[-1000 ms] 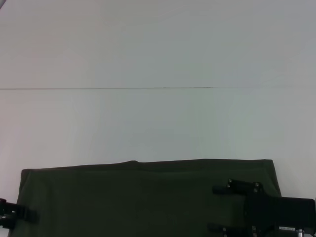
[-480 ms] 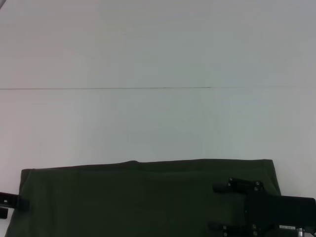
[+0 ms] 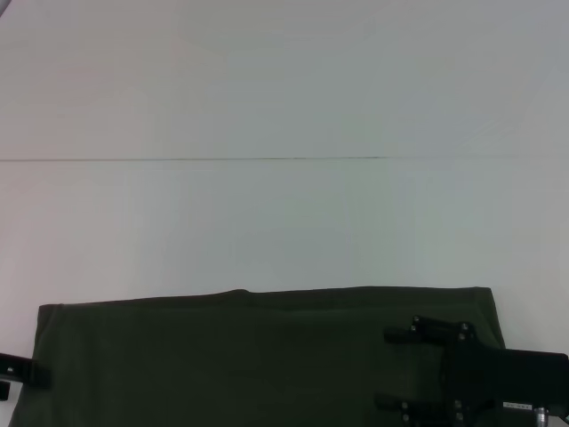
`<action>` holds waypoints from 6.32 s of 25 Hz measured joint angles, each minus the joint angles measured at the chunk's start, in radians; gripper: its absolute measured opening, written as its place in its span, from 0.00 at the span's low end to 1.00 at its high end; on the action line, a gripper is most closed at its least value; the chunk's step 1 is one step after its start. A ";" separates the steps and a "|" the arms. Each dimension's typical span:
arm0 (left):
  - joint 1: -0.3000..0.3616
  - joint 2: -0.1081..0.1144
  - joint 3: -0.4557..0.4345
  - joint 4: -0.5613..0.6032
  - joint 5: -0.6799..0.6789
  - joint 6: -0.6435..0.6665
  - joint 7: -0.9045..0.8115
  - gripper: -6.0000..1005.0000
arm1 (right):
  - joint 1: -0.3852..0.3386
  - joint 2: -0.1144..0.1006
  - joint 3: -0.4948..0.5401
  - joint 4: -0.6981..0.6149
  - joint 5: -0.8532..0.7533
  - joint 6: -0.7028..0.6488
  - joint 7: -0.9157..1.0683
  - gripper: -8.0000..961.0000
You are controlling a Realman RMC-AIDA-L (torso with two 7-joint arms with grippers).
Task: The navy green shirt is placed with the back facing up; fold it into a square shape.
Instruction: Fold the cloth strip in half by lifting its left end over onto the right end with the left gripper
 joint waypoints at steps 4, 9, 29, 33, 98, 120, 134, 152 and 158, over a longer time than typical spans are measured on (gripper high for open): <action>0.001 -0.004 0.024 -0.002 0.002 -0.009 -0.003 0.79 | 0.000 -0.001 0.000 0.000 0.001 0.003 0.000 0.85; 0.002 -0.006 0.035 -0.005 0.002 -0.018 0.003 0.79 | 0.000 -0.001 0.000 0.001 0.001 0.006 0.000 0.85; 0.007 -0.015 0.068 -0.010 0.002 -0.051 0.006 0.79 | 0.003 0.002 -0.001 0.002 0.001 0.023 0.000 0.85; 0.007 -0.016 0.068 -0.019 -0.002 -0.049 0.005 0.79 | 0.003 0.002 -0.001 0.002 0.001 0.023 0.000 0.85; -0.035 -0.022 0.113 -0.100 -0.067 -0.026 0.001 0.23 | 0.001 0.001 0.000 0.004 0.015 0.013 0.005 0.85; -0.084 -0.019 0.114 -0.103 -0.138 0.097 -0.125 0.08 | 0.001 0.002 -0.002 0.004 0.029 0.013 0.005 0.85; -0.063 -0.028 0.144 -0.043 -0.133 0.057 -0.102 0.09 | -0.001 0.001 0.000 0.004 0.030 0.010 0.004 0.85; -0.043 -0.031 0.152 -0.014 -0.067 -0.009 -0.135 0.09 | 0.005 0.001 0.000 0.004 0.044 0.010 0.005 0.85; -0.038 -0.035 0.156 0.012 -0.071 -0.018 -0.143 0.10 | 0.005 0.001 0.000 0.004 0.045 0.010 0.005 0.85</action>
